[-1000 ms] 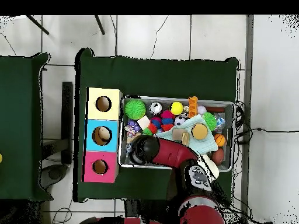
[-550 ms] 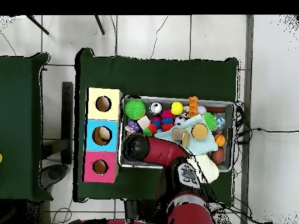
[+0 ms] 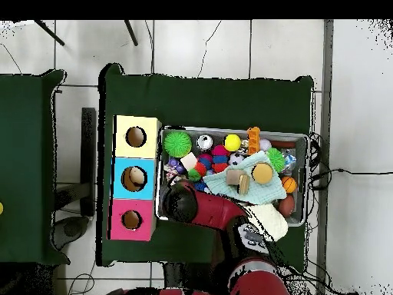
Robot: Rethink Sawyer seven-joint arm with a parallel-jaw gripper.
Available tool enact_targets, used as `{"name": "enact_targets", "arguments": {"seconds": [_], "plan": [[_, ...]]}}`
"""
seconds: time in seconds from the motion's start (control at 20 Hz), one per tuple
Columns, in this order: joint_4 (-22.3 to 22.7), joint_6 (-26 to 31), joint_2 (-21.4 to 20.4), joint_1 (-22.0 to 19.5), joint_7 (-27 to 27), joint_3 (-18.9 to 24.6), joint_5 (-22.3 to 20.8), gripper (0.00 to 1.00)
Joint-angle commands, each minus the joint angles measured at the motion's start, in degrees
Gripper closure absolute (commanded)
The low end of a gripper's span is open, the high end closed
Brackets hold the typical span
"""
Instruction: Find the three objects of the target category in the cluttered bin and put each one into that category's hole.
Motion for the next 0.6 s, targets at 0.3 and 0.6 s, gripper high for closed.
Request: {"name": "enact_targets", "arguments": {"seconds": [0.3,0.6], "plan": [[10.66,-1.26,-0.22,-2.7,6.99,6.36,-1.99,0.0],[16.33,-9.2,-0.13,0.05,9.82,5.66,-3.29,0.0]]}}
